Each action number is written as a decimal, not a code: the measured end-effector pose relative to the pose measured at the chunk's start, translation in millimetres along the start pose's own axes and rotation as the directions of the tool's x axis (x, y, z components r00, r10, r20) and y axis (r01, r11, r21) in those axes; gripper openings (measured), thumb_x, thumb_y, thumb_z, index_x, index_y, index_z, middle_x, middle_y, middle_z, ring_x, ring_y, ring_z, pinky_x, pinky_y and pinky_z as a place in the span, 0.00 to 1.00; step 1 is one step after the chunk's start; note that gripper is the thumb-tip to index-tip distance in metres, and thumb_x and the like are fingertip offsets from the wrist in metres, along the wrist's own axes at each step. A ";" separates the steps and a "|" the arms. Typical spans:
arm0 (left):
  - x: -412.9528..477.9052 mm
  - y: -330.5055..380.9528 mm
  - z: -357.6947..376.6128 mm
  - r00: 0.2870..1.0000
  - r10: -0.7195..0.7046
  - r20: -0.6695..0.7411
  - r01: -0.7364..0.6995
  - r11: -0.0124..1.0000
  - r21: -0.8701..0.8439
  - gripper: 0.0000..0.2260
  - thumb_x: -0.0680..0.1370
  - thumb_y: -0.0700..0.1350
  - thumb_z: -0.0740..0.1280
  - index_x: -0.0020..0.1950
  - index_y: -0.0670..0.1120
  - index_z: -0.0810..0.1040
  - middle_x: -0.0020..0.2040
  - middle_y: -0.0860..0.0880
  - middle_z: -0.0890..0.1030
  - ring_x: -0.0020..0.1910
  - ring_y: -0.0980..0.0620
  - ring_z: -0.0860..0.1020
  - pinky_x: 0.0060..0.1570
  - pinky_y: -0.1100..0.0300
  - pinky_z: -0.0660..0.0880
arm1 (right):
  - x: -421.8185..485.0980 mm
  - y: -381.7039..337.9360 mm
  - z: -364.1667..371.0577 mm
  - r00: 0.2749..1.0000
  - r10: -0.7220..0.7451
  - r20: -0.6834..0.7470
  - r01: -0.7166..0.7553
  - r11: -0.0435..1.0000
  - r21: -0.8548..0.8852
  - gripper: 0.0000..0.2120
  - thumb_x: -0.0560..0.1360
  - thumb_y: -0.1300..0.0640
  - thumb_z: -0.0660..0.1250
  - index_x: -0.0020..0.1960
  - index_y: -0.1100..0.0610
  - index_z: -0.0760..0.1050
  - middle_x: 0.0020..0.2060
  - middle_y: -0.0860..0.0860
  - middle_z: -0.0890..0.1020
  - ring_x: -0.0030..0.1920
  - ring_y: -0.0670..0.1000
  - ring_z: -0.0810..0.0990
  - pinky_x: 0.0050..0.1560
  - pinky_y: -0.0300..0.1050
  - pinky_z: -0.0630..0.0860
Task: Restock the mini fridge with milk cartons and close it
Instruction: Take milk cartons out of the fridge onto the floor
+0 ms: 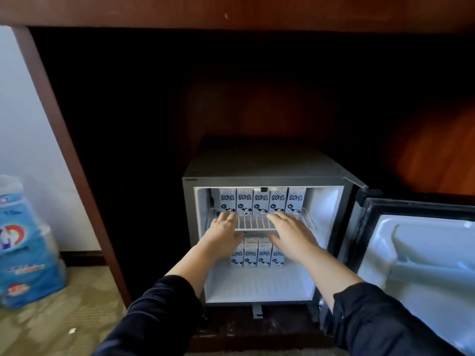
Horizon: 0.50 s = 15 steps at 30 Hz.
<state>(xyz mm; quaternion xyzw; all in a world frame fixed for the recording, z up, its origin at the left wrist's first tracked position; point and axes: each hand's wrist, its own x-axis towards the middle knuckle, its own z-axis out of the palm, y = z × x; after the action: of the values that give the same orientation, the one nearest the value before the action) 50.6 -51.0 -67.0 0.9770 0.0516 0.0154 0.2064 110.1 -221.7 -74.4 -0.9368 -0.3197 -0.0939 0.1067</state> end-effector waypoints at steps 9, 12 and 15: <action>67.3 -34.6 16.4 0.942 -0.036 -0.335 -0.004 0.993 -0.119 0.32 0.77 0.37 0.61 0.77 0.45 0.47 0.76 0.42 0.51 0.75 0.42 0.52 0.70 0.49 0.62 | 83.9 -5.2 45.6 0.994 -0.087 -0.071 0.073 0.981 -0.179 0.37 0.75 0.53 0.66 0.77 0.54 0.49 0.77 0.51 0.55 0.76 0.53 0.55 0.75 0.50 0.51; 88.7 -39.2 15.7 0.921 -0.046 -0.388 -0.009 0.990 -0.138 0.31 0.77 0.38 0.63 0.76 0.43 0.51 0.74 0.41 0.56 0.73 0.41 0.56 0.67 0.50 0.64 | 102.5 -2.8 53.7 0.991 -0.082 -0.105 0.057 0.975 -0.216 0.36 0.76 0.50 0.65 0.77 0.55 0.49 0.75 0.53 0.61 0.74 0.56 0.61 0.74 0.53 0.53; 106.8 -43.3 15.3 0.925 -0.056 -0.376 -0.012 0.984 -0.177 0.30 0.76 0.39 0.64 0.75 0.45 0.55 0.74 0.41 0.57 0.73 0.41 0.57 0.67 0.49 0.64 | 115.6 0.9 58.8 0.988 -0.066 -0.141 0.034 0.975 -0.220 0.31 0.77 0.49 0.64 0.75 0.55 0.56 0.69 0.54 0.71 0.69 0.57 0.70 0.71 0.53 0.61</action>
<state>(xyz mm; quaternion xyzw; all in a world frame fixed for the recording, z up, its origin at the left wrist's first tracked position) 153.4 -6.3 -97.6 0.9328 0.0998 0.2061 0.2783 206.9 -140.2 -102.7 -0.9249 -0.3225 -0.1999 0.0245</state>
